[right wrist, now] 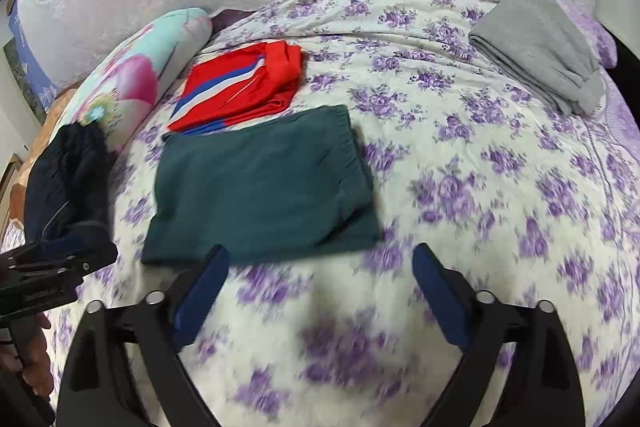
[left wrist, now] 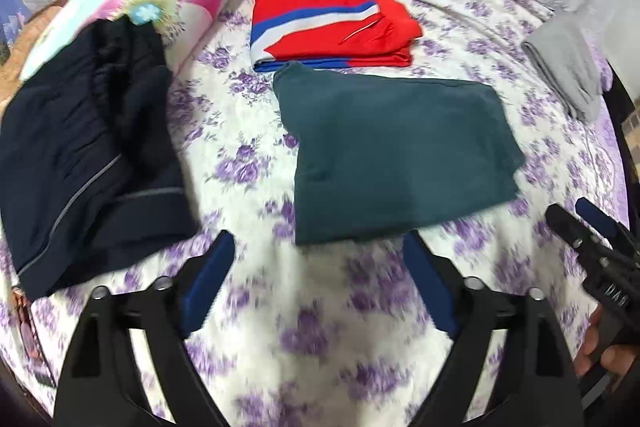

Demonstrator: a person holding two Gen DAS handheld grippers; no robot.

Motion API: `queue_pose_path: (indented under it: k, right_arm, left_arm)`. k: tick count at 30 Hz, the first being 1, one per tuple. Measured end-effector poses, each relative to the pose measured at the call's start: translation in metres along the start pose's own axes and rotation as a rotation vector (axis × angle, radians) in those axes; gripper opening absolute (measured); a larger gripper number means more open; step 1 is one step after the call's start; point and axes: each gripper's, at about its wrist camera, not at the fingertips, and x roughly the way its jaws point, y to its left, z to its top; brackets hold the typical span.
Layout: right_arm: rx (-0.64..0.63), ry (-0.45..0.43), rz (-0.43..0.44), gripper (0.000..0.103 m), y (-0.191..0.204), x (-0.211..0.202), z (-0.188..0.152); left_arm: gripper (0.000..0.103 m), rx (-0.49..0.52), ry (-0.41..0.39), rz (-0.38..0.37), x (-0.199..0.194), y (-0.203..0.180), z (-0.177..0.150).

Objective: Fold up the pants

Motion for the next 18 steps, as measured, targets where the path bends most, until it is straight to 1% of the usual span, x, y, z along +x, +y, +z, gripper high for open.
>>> queue_pose_path:
  k: [1, 5, 10, 18]
  right_arm:
    - [0.0, 0.004, 0.0, 0.097, 0.003, -0.004, -0.005]
    - [-0.003, -0.002, -0.01, 0.097, 0.013, -0.023, -0.021]
    - [-0.015, -0.019, -0.018, 0.098, 0.02, -0.049, -0.039]
    - [-0.007, -0.028, -0.025, 0.099, 0.025, -0.071, -0.061]
  left_arm:
    - [0.091, 0.008, -0.005, 0.007, -0.006, -0.003, -0.005]
    - [0.094, 0.044, -0.026, -0.001, -0.028, -0.013, -0.025]
    - [0.098, 0.043, -0.048, -0.003, -0.05, -0.016, -0.047]
    - [0.098, 0.064, -0.076, -0.015, -0.071, -0.021, -0.069]
